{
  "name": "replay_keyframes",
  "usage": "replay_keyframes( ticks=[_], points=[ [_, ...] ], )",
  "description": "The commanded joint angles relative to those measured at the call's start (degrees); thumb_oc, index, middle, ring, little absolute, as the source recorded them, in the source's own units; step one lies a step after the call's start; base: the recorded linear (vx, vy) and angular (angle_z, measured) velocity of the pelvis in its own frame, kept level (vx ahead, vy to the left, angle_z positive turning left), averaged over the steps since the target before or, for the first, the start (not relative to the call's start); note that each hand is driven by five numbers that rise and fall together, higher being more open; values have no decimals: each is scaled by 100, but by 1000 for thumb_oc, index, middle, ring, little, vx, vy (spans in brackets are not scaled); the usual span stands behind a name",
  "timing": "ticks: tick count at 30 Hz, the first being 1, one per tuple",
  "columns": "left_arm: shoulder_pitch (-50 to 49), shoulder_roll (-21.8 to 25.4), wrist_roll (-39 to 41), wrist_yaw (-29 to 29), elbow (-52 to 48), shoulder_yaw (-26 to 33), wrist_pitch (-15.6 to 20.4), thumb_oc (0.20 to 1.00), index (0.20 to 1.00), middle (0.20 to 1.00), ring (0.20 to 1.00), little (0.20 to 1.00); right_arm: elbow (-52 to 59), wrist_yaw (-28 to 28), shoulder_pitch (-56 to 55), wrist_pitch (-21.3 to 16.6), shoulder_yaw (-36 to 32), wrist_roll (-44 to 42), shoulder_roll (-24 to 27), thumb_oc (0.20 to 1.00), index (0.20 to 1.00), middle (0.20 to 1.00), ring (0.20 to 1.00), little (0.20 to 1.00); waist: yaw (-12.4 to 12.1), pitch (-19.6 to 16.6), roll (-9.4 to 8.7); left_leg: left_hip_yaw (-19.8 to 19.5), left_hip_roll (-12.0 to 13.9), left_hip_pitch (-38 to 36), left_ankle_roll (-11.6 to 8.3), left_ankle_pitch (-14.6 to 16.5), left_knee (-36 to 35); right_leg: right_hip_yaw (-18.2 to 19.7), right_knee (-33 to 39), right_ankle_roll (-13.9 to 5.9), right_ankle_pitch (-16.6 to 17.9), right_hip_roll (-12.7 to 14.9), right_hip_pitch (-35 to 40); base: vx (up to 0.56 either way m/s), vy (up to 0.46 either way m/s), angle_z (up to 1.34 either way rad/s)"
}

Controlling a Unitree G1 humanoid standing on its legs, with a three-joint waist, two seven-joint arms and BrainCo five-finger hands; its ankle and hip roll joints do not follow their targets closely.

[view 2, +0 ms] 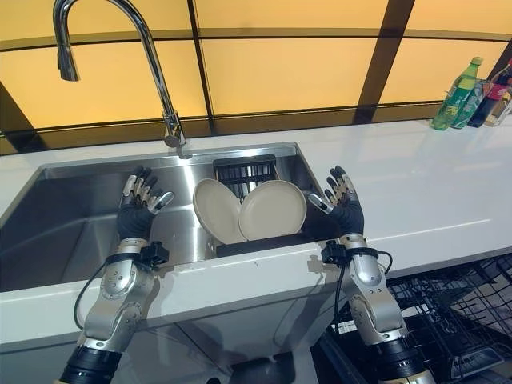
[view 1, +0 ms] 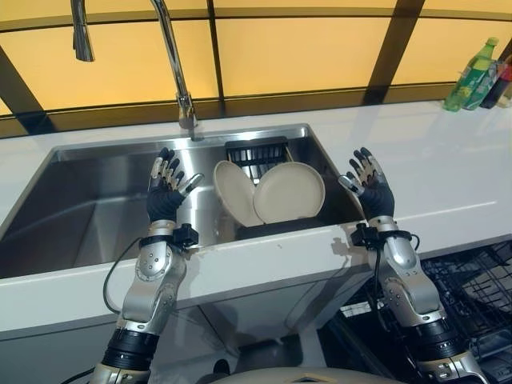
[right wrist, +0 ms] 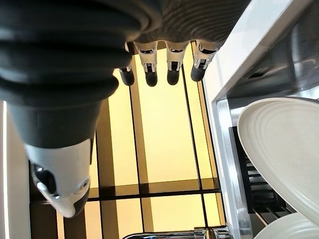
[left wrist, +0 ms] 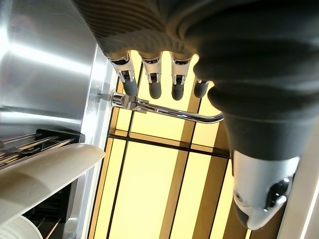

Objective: Pick up plates and place into dishwasher.

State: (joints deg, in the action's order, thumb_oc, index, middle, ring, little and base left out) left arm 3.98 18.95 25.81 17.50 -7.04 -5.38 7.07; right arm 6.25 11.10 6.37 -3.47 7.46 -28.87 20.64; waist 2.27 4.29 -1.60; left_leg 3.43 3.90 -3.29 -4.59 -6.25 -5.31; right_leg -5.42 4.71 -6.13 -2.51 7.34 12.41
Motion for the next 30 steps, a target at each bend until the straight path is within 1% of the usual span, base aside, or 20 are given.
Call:
replay_keyframes(
  ticks=[1, 6, 14, 17, 19, 20, 21, 23, 24, 26, 28, 30],
  points=[
    [318, 92, -8, -145, 1, 165, 259, 1000, 1000, 1000, 1000, 1000, 354, 57, 312, -307, -133, -25, -137, 1000, 1000, 1000, 1000, 1000, -98, -154, -10, 326, 278, -421, 2, 493, 104, -190, -24, -17, 678, 55, -671, 0, 0, 0],
    [335, 131, -7, -151, 65, 163, 327, 1000, 1000, 1000, 1000, 1000, 345, 60, 307, -301, -101, 3, -146, 1000, 1000, 1000, 1000, 1000, -89, -173, 9, 312, 266, -433, 12, 491, 87, -185, -30, -7, 655, 32, -656, 1, -7, 0],
    [290, 205, -269, -139, -17, 244, 298, 1000, 1000, 1000, 1000, 1000, 363, -124, 215, -259, -148, -20, -120, 1000, 1000, 1000, 1000, 1000, -100, -169, -9, 263, 363, -410, -27, 460, 181, -67, -19, 81, 602, -116, -638, -3, -68, 1],
    [237, 236, -390, -164, -48, 326, 312, 1000, 1000, 1000, 1000, 1000, 377, -184, 197, -222, -173, -30, -77, 1000, 1000, 1000, 1000, 1000, -101, -156, -39, 267, 373, -332, -78, 541, 468, -12, -22, 128, 604, -160, -643, -7, -71, 0],
    [216, 252, -531, -172, -30, 422, 390, 1000, 1000, 1000, 1000, 1000, 382, -215, 208, -238, -214, -46, 5, 1000, 1000, 1000, 1000, 1000, -126, -71, -94, 136, 296, -64, -126, 621, 1068, 74, -48, 192, 644, -173, -657, -11, -21, 0],
    [226, 264, -647, -198, -2, 452, 399, 1000, 1000, 1000, 1000, 1000, 351, -199, 246, -260, -220, -47, 33, 1000, 1000, 1000, 1000, 1000, -145, -34, -100, 49, 269, 36, -126, 624, 1183, 103, -56, 205, 665, -173, -659, -7, 32, 4],
    [257, 309, -757, -220, 38, 474, 411, 1000, 1000, 1000, 1000, 1000, 318, -158, 334, -271, -207, -47, 67, 1000, 1000, 1000, 1000, 1000, -164, -10, -86, -42, 258, 68, -108, 631, 1131, 139, -59, 202, 679, -163, -672, 0, 69, 6],
    [322, 389, -895, -175, 111, 500, 422, 1000, 1000, 1000, 1000, 1000, 239, -84, 479, -271, -156, -68, 87, 1000, 1000, 1000, 1000, 1000, -153, 3, -50, -65, 240, 12, -76, 645, 1008, 170, -70, 197, 662, -156, -696, 11, 112, 3],
    [405, 499, -1137, -95, 215, 519, 419, 1000, 1000, 1000, 1000, 1000, 209, -43, 522, -258, -118, -61, 78, 1000, 1000, 1000, 1000, 1000, -104, -36, -5, 3, 278, -80, -67, 585, 813, 143, -81, 173, 655, -124, -710, 40, 159, -2],
    [514, 678, -1543, 70, 339, 569, 455, 1000, 1000, 1000, 1000, 1000, 216, -55, 473, -221, -140, -98, 121, 1000, 1000, 1000, 1000, 1000, -46, -92, 28, 51, 278, -161, -72, 519, 640, 127, -65, 136, 668, -75, -708, 61, 161, -3],
    [608, 922, -1995, 123, 502, 659, 429, 1000, 1000, 1000, 1000, 1000, 224, -134, 421, -172, -187, -127, 183, 1000, 1000, 1000, 1000, 1000, 18, -160, 59, 148, 274, -245, -89, 494, 488, 96, -46, 82, 678, -8, -711, 66, 120, -5],
    [700, 1215, -2226, 189, 763, 748, 446, 1000, 1000, 1000, 1000, 1000, 222, -150, 405, -128, -218, -187, 241, 1000, 1000, 1000, 1000, 1000, 81, -209, 106, 233, 255, -325, -93, 490, 369, 81, -42, 23, 697, 59, -739, 62, 107, -5]
  ],
)
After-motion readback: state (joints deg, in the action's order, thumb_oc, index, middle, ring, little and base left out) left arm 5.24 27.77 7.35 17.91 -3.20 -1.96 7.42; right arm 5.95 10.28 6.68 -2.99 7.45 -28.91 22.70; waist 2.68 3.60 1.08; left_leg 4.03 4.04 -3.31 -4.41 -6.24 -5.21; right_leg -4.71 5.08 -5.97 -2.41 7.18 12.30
